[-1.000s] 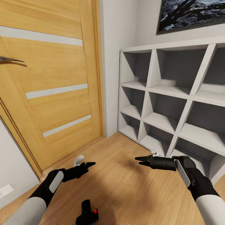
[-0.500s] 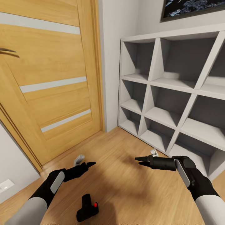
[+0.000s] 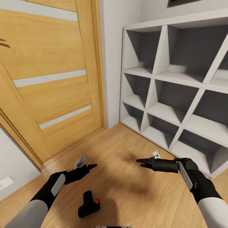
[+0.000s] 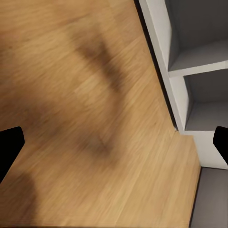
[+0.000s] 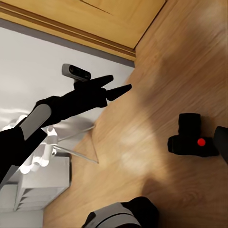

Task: Attach the digital camera to the camera tripod in the bedroom.

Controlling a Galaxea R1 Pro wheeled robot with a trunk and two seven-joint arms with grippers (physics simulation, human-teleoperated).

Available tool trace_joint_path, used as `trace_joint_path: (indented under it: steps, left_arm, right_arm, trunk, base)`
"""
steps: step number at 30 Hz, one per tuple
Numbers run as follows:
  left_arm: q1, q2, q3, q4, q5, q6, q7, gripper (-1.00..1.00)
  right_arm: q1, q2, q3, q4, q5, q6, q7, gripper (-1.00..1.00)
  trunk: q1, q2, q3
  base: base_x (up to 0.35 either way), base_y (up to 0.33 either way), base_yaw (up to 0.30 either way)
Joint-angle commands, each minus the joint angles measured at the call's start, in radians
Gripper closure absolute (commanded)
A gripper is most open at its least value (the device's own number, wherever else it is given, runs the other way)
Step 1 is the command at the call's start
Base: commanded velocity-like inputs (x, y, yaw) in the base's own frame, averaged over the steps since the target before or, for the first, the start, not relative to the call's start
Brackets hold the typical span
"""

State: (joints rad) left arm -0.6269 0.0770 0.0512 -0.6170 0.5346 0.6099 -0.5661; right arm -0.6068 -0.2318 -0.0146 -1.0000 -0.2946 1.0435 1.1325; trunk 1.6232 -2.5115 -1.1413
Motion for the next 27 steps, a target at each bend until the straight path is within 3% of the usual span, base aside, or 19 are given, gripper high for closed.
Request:
trace_joint_path:
  steps: [1,27]
  left_arm:
    - [0.000,0.000,0.003,0.000,0.004,0.007,-0.001,-1.00]
    - [0.000,0.000,0.003,0.002,0.004,0.007,0.000,-1.00]
  right_arm:
    - [-0.001,0.000,-0.001,0.000,0.002,0.004,0.004,-1.00]
    - [-0.001,-0.001,-0.002,0.000,0.002,0.004,0.006,-1.00]
  trunk:
    - [0.000,-0.001,-0.005]
    - [0.012,-0.007,-0.105]
  base:
    - [0.000,0.000,0.000]
    - [0.000,0.000,0.000]
